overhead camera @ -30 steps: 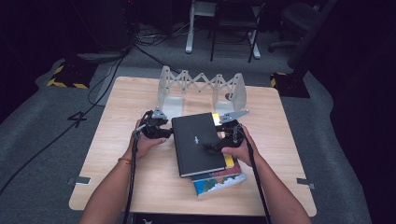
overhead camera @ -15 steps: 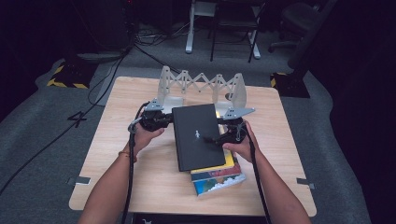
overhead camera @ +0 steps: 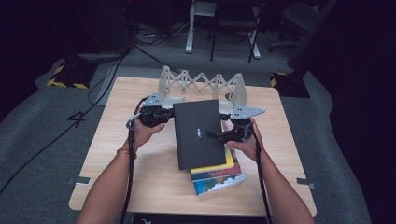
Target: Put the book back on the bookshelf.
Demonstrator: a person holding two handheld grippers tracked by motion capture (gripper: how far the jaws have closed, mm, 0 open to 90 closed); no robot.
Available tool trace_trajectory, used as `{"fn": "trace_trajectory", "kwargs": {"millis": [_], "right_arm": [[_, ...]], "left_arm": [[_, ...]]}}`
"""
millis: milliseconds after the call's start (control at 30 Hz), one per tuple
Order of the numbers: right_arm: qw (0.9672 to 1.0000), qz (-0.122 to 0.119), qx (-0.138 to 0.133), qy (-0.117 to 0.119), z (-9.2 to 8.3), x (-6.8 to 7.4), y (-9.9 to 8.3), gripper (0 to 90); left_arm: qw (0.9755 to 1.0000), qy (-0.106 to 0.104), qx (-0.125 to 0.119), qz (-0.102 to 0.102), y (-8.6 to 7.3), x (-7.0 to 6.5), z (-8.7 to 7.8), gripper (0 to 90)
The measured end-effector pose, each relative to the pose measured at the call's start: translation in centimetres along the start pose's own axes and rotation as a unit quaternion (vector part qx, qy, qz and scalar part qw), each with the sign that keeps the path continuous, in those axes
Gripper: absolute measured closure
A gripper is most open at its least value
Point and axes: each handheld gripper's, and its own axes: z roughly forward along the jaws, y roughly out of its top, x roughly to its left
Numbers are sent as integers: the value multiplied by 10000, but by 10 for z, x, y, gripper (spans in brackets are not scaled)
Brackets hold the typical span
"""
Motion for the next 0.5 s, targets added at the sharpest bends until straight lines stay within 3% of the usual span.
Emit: {"fn": "trace_trajectory", "kwargs": {"millis": [200,367,433,500], "right_arm": [[9998,-36,-122,-176,-5,-1,6,295],[9989,-47,-265,-383,-10,-3,13,321],[9984,-87,-299,-464,-12,-3,15,333],[9980,-101,-332,-523,-14,-2,17,344]], "left_arm": [[9999,88,-22,-76,16,-9,-5,896],[9996,242,114,77,33,-18,-8,896],[9995,276,133,26,38,-20,-9,896],[9989,402,184,155,41,-23,-9,895]]}}
